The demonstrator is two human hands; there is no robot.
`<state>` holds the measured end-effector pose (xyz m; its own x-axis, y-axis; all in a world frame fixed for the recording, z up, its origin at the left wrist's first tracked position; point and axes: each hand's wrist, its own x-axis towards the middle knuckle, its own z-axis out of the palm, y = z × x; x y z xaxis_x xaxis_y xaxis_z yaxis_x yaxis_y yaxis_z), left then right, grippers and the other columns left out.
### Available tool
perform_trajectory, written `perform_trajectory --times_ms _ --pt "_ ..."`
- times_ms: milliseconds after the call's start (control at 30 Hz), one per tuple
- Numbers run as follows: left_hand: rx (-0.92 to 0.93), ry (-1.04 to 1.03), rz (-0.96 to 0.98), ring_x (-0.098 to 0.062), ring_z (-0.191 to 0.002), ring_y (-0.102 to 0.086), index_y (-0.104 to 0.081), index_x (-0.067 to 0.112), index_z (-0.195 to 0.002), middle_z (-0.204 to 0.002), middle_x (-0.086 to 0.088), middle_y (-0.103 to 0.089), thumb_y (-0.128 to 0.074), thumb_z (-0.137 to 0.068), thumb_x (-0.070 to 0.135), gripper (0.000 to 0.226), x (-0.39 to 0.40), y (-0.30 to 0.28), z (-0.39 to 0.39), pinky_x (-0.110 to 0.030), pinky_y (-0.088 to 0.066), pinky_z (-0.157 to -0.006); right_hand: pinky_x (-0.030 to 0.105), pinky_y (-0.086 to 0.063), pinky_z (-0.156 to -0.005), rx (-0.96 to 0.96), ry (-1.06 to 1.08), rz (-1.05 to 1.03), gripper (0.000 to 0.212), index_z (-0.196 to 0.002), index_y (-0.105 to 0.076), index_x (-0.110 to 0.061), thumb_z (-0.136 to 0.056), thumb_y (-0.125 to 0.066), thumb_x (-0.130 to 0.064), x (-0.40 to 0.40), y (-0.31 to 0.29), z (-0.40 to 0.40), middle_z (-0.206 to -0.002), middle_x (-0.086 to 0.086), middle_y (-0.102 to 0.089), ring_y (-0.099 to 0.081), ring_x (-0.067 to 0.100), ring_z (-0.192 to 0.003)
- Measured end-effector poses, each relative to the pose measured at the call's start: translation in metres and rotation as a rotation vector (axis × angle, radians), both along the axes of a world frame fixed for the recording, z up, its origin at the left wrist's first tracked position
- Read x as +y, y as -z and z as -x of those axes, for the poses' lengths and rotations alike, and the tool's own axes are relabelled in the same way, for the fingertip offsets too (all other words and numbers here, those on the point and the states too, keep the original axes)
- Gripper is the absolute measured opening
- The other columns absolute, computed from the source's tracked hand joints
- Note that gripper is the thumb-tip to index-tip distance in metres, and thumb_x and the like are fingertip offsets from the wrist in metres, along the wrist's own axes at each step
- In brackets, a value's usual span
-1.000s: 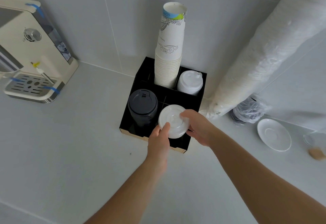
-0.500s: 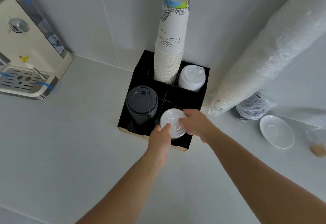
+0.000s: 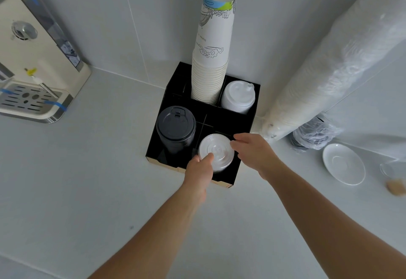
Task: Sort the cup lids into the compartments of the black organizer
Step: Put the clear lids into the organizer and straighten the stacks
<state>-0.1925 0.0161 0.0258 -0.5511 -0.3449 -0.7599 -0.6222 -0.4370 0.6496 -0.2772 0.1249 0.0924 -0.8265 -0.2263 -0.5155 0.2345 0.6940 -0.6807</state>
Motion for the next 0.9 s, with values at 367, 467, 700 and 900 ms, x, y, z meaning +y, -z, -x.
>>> perform_trajectory --times_ms 367,467,700,900 --pt "-0.048 -0.020 -0.021 -0.020 -0.104 -0.050 -0.051 0.009 -0.128 -0.117 -0.003 -0.056 -0.057 -0.090 0.033 0.046 -0.002 0.006 0.019 -0.033 -0.033 -0.085 0.036 -0.054 -0.090 0.061 0.216 0.072 0.043 -0.135 -0.057 -0.025 -0.093 -0.060 -0.030 0.028 0.017 -0.006 -0.110 -0.008 -0.066 -0.067 0.023 -0.106" --pt "-0.055 -0.016 -0.038 -0.019 -0.103 -0.046 -0.048 0.009 -0.131 -0.116 -0.001 -0.052 -0.058 -0.090 0.034 0.049 -0.002 0.008 0.022 -0.032 -0.032 -0.086 0.043 -0.051 -0.103 -0.003 0.255 0.134 0.049 -0.140 -0.054 -0.026 -0.091 -0.059 -0.028 0.030 0.023 -0.007 -0.121 -0.005 -0.067 -0.064 0.022 -0.113" --pt "-0.031 0.015 -0.078 -0.019 -0.109 -0.045 -0.045 0.011 -0.137 -0.121 -0.001 -0.050 -0.061 -0.089 0.038 0.058 0.002 0.012 0.030 -0.034 -0.034 -0.091 0.039 -0.056 -0.099 -0.133 0.287 0.260 0.047 -0.135 -0.063 -0.024 -0.090 -0.053 -0.014 0.029 0.031 -0.012 -0.106 -0.001 -0.077 -0.070 0.017 -0.103" --pt "0.005 0.037 -0.013 -0.021 -0.110 -0.057 -0.054 0.016 -0.130 -0.121 -0.003 -0.062 -0.061 -0.073 0.052 0.068 0.009 0.017 0.028 -0.032 -0.042 -0.083 0.038 -0.056 -0.100 -0.146 0.297 0.262 0.044 -0.134 -0.065 -0.020 -0.093 -0.053 -0.012 0.030 0.030 -0.012 -0.114 0.001 -0.075 -0.069 0.020 -0.109"
